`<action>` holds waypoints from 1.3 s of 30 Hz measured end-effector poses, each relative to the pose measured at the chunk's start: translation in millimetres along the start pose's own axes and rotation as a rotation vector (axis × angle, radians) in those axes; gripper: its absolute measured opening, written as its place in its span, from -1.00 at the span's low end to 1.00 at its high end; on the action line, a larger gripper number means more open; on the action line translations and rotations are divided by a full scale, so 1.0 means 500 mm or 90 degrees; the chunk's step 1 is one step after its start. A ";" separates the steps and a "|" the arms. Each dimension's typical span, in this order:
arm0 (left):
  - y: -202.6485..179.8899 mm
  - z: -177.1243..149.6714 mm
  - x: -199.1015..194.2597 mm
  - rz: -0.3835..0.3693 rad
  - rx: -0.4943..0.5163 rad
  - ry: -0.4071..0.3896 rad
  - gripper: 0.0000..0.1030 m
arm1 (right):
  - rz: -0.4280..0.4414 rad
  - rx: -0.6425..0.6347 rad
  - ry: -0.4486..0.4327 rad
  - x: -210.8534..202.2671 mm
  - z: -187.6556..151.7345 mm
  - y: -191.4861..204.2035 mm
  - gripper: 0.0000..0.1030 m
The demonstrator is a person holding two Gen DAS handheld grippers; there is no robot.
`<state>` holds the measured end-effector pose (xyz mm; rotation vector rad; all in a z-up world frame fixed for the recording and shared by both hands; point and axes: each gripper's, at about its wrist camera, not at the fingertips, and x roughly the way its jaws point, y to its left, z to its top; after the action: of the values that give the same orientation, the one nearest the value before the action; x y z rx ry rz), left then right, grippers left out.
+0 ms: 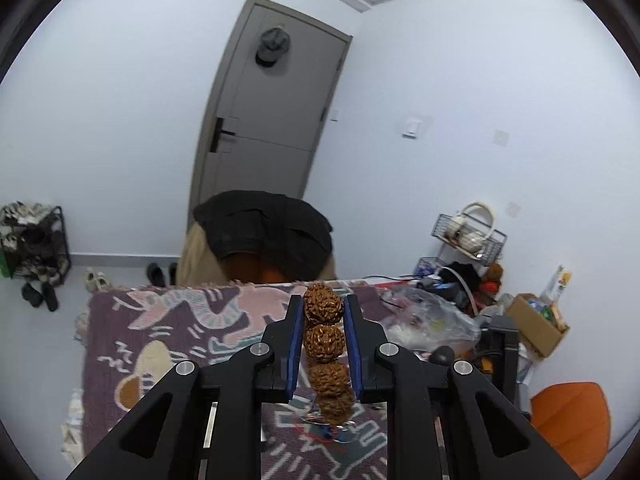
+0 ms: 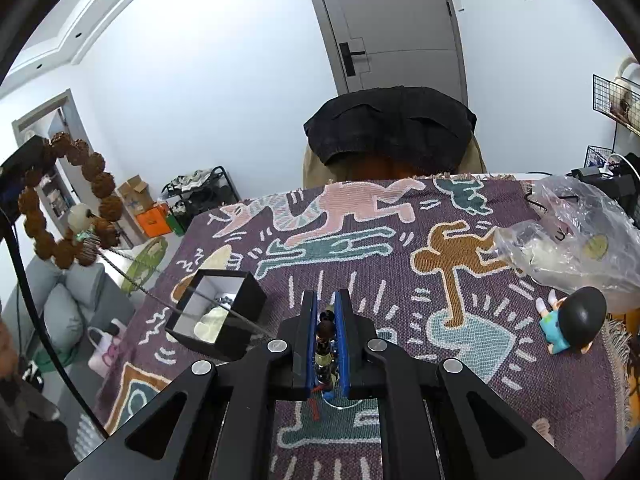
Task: Organize jewelry
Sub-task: 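Lift the brown bead bracelet with the left gripper toward the box, then lower the bead bracelet into the black box and open the left gripper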
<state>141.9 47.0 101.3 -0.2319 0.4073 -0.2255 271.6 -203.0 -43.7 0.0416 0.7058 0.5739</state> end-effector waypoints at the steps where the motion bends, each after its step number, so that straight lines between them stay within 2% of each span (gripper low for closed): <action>1: 0.000 0.000 -0.003 0.006 0.006 -0.002 -0.60 | 0.001 0.001 -0.001 0.000 0.001 0.001 -0.80; 8: 0.025 0.017 -0.035 0.027 0.002 -0.022 -0.60 | 0.011 -0.014 0.000 0.007 0.009 0.028 -0.80; 13: 0.061 0.033 -0.069 0.062 -0.006 -0.049 -0.60 | 0.016 -0.028 0.002 0.014 0.020 0.053 -0.80; 16: 0.084 0.034 -0.068 0.077 -0.011 -0.045 -0.60 | 0.020 -0.038 0.004 0.020 0.026 0.072 -0.80; 22: 0.137 -0.001 -0.006 0.094 -0.031 -0.001 -0.60 | 0.022 -0.062 0.010 0.034 0.038 0.111 -0.80; 27: 0.183 -0.050 0.073 0.090 -0.060 0.055 -0.60 | 0.016 -0.075 0.015 0.045 0.045 0.131 -0.80; 32: 0.214 -0.091 0.133 0.075 -0.088 0.088 -0.58 | 0.012 -0.081 0.024 0.064 0.049 0.145 -0.80; 33: 0.218 -0.099 0.145 0.065 -0.093 0.097 -0.54 | 0.013 -0.082 0.026 0.068 0.050 0.147 -0.80; 34: 0.220 -0.106 0.156 0.054 -0.099 0.111 -0.38 | 0.013 -0.082 0.027 0.071 0.051 0.149 -0.80; 35: 0.220 -0.112 0.167 0.049 -0.104 0.126 0.02 | 0.014 -0.084 0.029 0.076 0.052 0.154 -0.80; 36: 0.222 -0.119 0.177 0.048 -0.110 0.141 0.28 | 0.015 -0.086 0.030 0.079 0.053 0.158 -0.80; 37: 0.224 -0.126 0.179 0.045 -0.115 0.143 0.63 | 0.016 -0.088 0.031 0.082 0.054 0.162 -0.80; 39: 0.227 -0.131 0.172 0.042 -0.120 0.128 0.68 | 0.022 -0.093 0.034 0.089 0.058 0.174 -0.80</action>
<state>210.8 120.6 -18.7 -0.3817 0.6365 -0.1455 274.7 -102.4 -28.6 -0.0983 0.7143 0.6598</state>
